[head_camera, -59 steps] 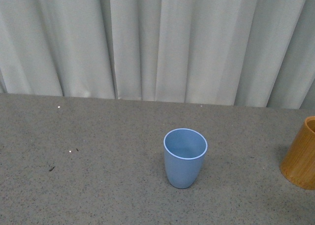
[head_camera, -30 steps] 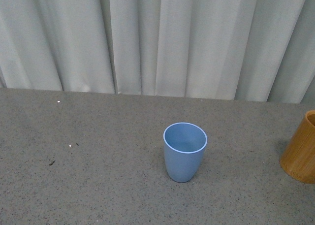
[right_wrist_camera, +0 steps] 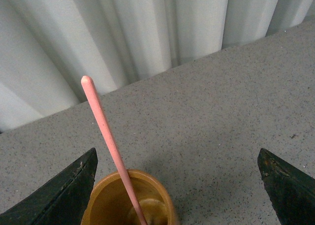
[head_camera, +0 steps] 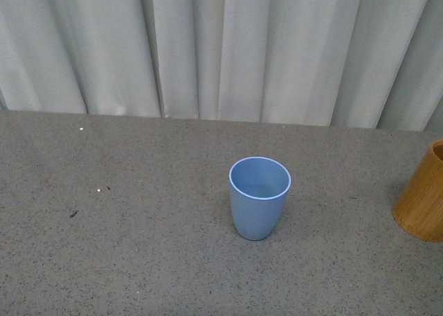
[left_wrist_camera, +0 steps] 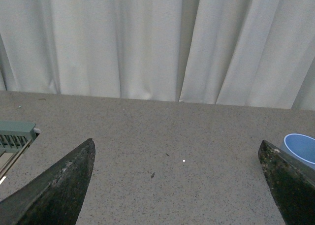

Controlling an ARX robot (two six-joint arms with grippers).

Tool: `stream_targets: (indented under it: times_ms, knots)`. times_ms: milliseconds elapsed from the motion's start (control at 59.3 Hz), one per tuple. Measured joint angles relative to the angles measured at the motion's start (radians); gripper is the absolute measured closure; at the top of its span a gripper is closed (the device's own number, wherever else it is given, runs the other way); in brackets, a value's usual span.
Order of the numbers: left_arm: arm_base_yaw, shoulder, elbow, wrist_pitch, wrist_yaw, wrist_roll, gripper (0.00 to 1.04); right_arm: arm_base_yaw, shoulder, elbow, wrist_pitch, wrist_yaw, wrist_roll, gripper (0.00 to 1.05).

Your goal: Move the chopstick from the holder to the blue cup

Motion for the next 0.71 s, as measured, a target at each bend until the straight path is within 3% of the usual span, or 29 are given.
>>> stream_targets:
  times_ms: [708]
  knots:
    - [0.0, 0.0, 0.0, 0.0, 0.0, 0.0, 0.07, 0.018, 0.206, 0.195, -0.024, -0.035, -0.013, 0.09]
